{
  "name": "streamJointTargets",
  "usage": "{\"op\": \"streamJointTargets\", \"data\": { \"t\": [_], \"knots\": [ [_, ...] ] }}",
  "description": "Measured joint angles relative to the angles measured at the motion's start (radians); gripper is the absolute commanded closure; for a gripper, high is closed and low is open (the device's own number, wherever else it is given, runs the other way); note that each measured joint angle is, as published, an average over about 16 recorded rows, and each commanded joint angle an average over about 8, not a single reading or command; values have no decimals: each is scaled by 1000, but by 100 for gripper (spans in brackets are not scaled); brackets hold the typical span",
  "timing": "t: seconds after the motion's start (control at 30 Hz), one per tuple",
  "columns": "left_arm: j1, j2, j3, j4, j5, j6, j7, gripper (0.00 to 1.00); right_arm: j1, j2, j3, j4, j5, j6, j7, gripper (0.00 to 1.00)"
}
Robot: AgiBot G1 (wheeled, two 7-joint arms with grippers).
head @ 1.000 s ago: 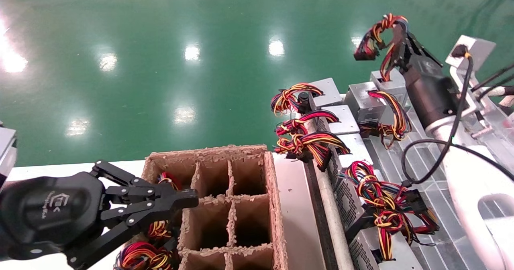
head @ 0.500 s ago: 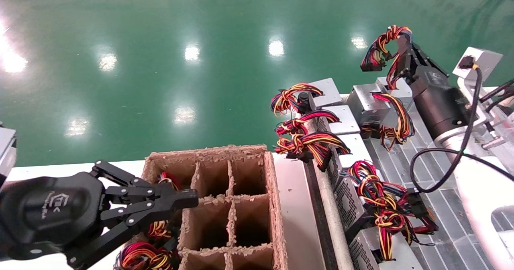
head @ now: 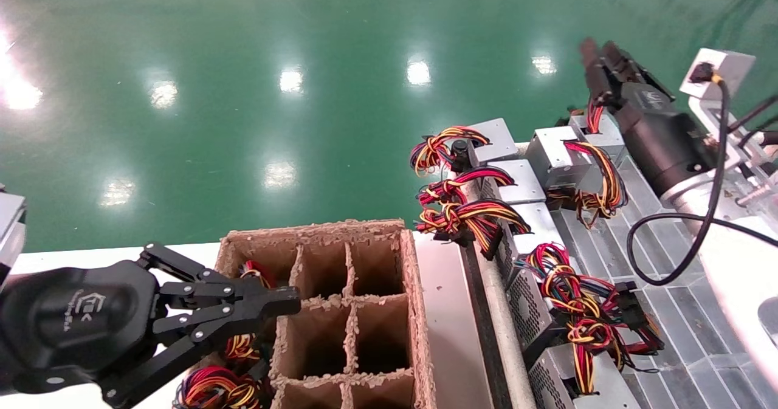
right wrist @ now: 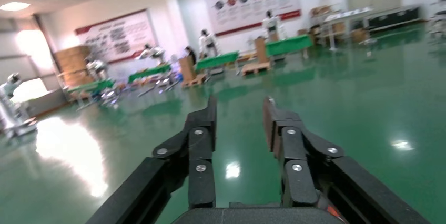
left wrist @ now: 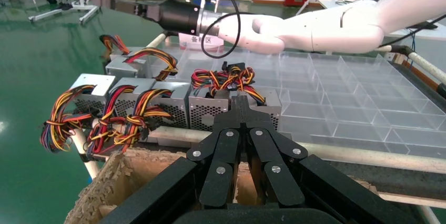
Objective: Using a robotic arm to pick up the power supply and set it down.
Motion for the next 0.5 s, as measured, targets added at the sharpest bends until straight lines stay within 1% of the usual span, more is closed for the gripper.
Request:
{"op": "streamJointTargets", "data": {
  "t": [0.27,0.5],
  "knots": [
    [0,0,0,0,0,0,0,100,54,34,-90,9,-55,7,90,0],
    [0,0,0,0,0,0,0,100,100,49,-154,22,-103,-7,135,0]
  ]
}}
